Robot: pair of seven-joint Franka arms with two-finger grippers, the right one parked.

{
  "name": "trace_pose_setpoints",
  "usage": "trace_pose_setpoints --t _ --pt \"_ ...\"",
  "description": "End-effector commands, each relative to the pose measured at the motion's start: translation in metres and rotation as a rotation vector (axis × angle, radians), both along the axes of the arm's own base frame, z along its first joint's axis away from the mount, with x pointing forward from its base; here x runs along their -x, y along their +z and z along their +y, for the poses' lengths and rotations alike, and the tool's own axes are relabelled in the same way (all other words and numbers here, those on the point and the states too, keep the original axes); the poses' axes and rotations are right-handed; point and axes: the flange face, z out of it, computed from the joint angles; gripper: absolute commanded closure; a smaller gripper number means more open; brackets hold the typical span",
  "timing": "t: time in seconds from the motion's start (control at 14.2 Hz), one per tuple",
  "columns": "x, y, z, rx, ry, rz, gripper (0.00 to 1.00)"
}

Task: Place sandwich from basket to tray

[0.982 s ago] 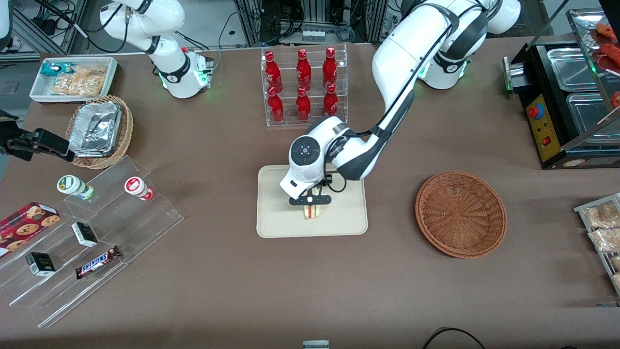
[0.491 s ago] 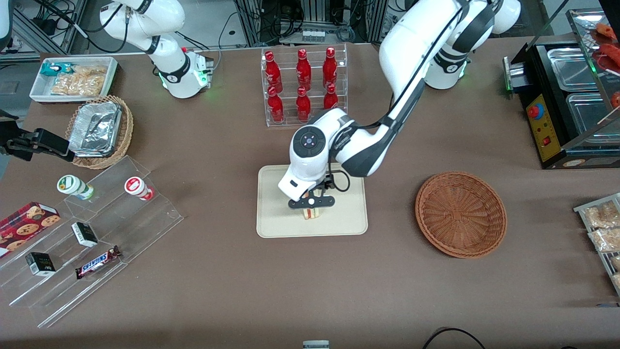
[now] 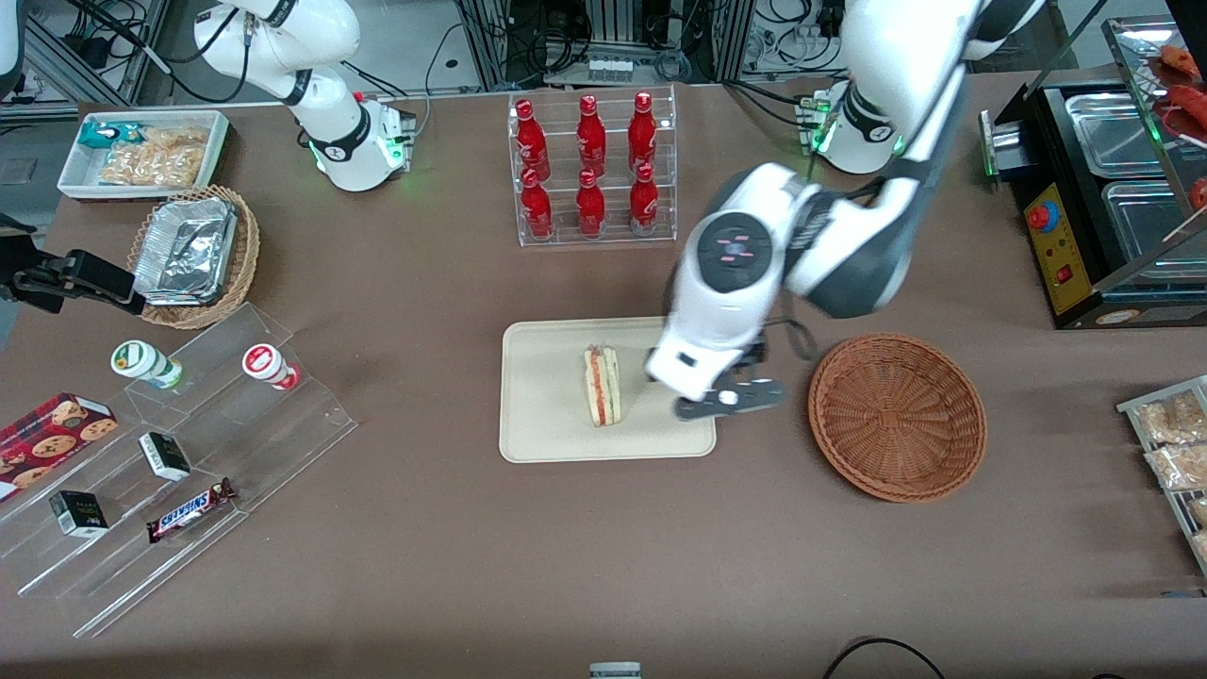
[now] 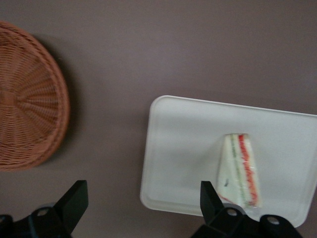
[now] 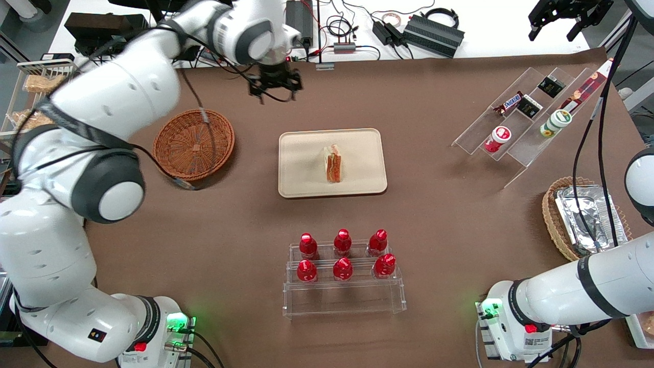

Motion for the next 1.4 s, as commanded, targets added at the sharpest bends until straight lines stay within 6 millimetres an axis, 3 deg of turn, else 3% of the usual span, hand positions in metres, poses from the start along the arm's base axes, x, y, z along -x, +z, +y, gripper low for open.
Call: trace_pose_setpoints --t 0.0,0.21,0.35,0.7,0.77,0.98,1.19,1.33 --pt "0.004 0.046 0.078 -0.032 -0.024 0.044 0.0" --pt "0.002 0.082 0.156 -0.029 -0.067 0.094 0.0" --pt "0.006 0.097 0.194 -0.032 -0.067 0.126 0.0" --pt "0.03 0.138 0.254 -0.029 -0.095 0.176 0.0" --pt "0.036 0.145 0.264 -0.026 -0.115 0.187 0.0" --pt "0.074 0.154 0.266 -0.045 -0.124 0.175 0.0" --pt "0.081 0.168 0.26 -0.006 -0.13 0.119 0.0" --pt "0.083 0.167 0.27 0.017 -0.135 0.096 0.0"
